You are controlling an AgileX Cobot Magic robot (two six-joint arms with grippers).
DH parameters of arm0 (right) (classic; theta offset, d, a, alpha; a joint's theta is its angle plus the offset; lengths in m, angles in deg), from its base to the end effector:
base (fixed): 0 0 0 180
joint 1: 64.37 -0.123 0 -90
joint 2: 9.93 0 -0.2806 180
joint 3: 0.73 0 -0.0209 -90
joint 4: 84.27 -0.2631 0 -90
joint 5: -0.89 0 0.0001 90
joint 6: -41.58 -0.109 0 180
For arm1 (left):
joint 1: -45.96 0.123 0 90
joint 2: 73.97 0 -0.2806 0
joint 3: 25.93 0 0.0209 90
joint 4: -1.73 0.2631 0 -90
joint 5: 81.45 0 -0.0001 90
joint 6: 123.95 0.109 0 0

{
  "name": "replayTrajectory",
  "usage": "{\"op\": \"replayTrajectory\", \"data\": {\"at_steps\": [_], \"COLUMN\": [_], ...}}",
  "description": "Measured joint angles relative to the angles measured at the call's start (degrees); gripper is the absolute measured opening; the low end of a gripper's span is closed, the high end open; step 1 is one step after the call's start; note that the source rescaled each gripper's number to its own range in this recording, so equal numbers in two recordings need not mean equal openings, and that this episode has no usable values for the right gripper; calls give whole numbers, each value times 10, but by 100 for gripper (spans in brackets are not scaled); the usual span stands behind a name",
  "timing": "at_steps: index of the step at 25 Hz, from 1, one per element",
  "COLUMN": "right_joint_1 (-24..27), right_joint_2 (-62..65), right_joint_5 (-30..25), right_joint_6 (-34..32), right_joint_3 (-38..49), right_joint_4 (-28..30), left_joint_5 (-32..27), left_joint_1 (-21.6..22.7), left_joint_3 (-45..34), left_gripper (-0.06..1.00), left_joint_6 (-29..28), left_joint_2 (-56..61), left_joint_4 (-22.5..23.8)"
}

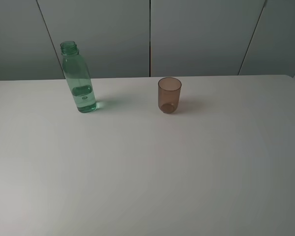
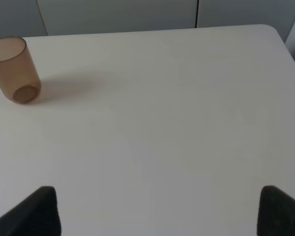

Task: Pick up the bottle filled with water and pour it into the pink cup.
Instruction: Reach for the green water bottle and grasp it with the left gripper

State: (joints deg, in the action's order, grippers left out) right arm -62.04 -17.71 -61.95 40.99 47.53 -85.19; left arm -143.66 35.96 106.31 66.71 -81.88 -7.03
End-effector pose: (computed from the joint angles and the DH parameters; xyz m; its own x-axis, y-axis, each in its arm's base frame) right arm 0.0240 0.0006 0.2726 -0.4820 0.0372 -0.8754 0.0367 0.9991 0.0223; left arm 0.0203 -0.0185 0.2771 -0.4203 0.1889 -0.8875 0.3398 0.9397 0.0391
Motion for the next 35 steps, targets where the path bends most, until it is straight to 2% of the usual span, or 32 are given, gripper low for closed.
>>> {"op": "replayTrajectory", "data": {"at_steps": [19, 22, 25, 28, 32, 35], "right_joint_1": [0, 0, 0, 0, 0, 0], "right_joint_2": [0, 0, 0, 0, 0, 0], "right_joint_5": [0, 0, 0, 0, 0, 0], "right_joint_6": [0, 0, 0, 0, 0, 0], "right_joint_3": [0, 0, 0, 0, 0, 0], "right_joint_4": [0, 0, 0, 0, 0, 0], "left_joint_5": [-1, 2, 30, 52, 143, 219], "left_joint_1": [0, 0, 0, 0, 0, 0], "left_joint_3": [0, 5, 35, 57, 59, 59], "left_gripper": [90, 90, 90, 90, 90, 90], "left_joint_6": [15, 22, 36, 77, 163, 201], "left_joint_2": [0, 0, -10, -74, -185, -258], "left_joint_4": [-11, -24, -40, -59, -90, -89]}}
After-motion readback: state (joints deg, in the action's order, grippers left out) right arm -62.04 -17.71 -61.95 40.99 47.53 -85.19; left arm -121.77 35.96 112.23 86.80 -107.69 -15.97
